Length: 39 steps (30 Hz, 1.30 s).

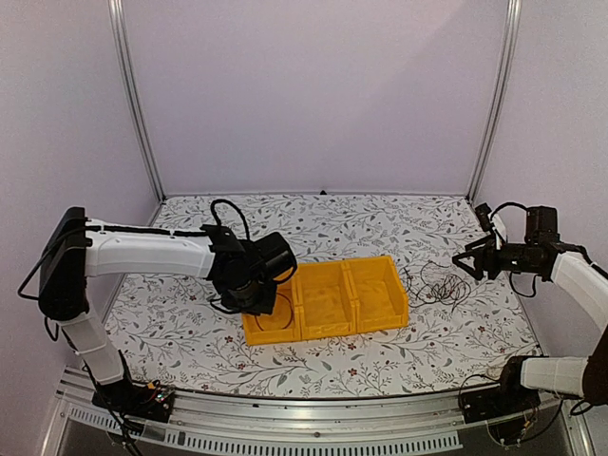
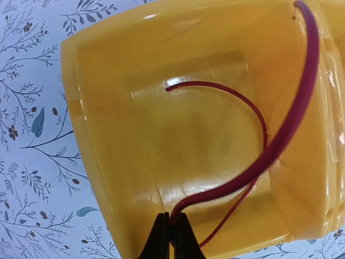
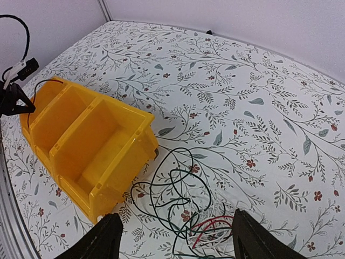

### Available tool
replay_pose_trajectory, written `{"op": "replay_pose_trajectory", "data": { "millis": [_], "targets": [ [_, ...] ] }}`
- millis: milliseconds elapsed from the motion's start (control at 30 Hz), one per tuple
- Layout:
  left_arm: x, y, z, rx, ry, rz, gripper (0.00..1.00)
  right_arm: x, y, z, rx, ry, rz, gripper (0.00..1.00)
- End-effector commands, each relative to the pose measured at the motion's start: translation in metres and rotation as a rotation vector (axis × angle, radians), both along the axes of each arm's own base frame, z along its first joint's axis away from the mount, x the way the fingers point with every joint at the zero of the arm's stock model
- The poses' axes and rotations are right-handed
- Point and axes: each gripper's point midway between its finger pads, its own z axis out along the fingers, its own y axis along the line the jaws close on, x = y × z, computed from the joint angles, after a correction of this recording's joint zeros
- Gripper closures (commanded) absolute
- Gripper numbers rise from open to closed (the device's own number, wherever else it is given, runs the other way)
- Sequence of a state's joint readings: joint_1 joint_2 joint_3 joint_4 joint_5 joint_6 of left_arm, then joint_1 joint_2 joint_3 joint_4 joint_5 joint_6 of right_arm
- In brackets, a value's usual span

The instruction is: Untangle the cables

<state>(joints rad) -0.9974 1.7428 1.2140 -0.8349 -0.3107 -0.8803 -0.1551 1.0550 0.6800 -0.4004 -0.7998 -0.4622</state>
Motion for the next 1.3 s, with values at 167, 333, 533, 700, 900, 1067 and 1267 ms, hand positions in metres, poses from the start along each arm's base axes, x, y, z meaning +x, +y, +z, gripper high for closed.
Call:
{"op": "replay_pose_trajectory", "data": {
  "millis": [167,333,533,700,900,1067,1267],
  "targets": [
    [0.006,-0.014,0.010,0.049,0.032,-0.049,0.65,-0.001,0.006,0.014,0.008,-0.034,0.034,0.26],
    [0.012,-0.015,0.043,0.039,-0.025,-0.061,0.47,-0.003,0.007,0.017,0.012,-0.040,0.041,0.26],
    [0.034,0.006,0.078,0.027,-0.117,-0.006,0.36,-0.004,0.010,0.017,0.016,-0.039,0.054,0.25],
    [0.069,0.020,0.078,0.018,-0.126,-0.022,0.41,-0.004,0.011,0.018,0.013,-0.046,0.059,0.25],
    [0.109,0.004,0.069,-0.037,-0.119,-0.154,0.54,-0.004,0.012,0.015,0.015,-0.033,0.060,0.25],
    [0.126,-0.009,0.051,-0.087,-0.027,-0.188,0.62,-0.002,0.010,0.015,0.004,-0.035,0.049,0.25],
    [0.131,-0.017,0.037,-0.092,0.033,-0.193,0.66,-0.002,0.009,0.014,-0.001,-0.037,0.045,0.24]
  ]
}}
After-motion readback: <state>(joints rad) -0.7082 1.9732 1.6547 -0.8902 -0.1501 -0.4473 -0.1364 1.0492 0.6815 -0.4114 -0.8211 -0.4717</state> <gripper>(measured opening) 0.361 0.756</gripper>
